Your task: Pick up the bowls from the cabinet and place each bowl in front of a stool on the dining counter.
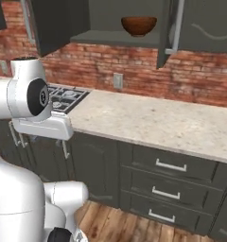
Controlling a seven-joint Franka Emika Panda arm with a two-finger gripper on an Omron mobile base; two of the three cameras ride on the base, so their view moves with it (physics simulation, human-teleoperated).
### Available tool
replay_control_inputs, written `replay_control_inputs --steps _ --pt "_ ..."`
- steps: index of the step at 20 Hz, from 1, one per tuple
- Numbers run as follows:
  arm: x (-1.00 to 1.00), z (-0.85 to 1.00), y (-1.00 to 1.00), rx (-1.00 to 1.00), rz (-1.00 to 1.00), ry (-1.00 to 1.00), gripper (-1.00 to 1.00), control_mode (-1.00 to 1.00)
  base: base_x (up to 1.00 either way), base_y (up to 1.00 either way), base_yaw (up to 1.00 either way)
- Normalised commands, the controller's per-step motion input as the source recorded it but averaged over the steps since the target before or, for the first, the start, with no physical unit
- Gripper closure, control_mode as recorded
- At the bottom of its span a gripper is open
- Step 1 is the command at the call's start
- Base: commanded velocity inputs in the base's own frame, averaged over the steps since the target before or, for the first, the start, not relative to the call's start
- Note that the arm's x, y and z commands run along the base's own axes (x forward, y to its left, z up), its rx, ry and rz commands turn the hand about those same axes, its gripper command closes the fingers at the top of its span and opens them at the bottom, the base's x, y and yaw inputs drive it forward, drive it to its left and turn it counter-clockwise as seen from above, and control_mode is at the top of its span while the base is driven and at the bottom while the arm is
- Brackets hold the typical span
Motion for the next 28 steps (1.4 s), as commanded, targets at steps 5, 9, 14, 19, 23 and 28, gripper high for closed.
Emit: replay_control_inputs --steps 5,9,14,19,23,28 --pt "0.00 0.00 0.00 0.00 0.00 0.00 -1.00 1.00 0.83 0.43 -0.42" --pt "0.00 0.00 0.00 0.00 0.00 0.00 -1.00 1.00 0.34 -0.15 -0.21" --pt "0.00 0.00 0.00 0.00 0.00 0.00 -1.00 1.00 0.30 -0.20 -0.05" --pt "0.00 0.00 0.00 0.00 0.00 0.00 -1.00 1.00 0.70 -0.21 0.00" --pt "0.00 0.00 0.00 0.00 0.00 0.00 -1.00 1.00 0.90 -0.20 0.00" --pt "0.00 0.00 0.00 0.00 0.00 0.00 -1.00 1.00 0.74 -0.31 -0.02"
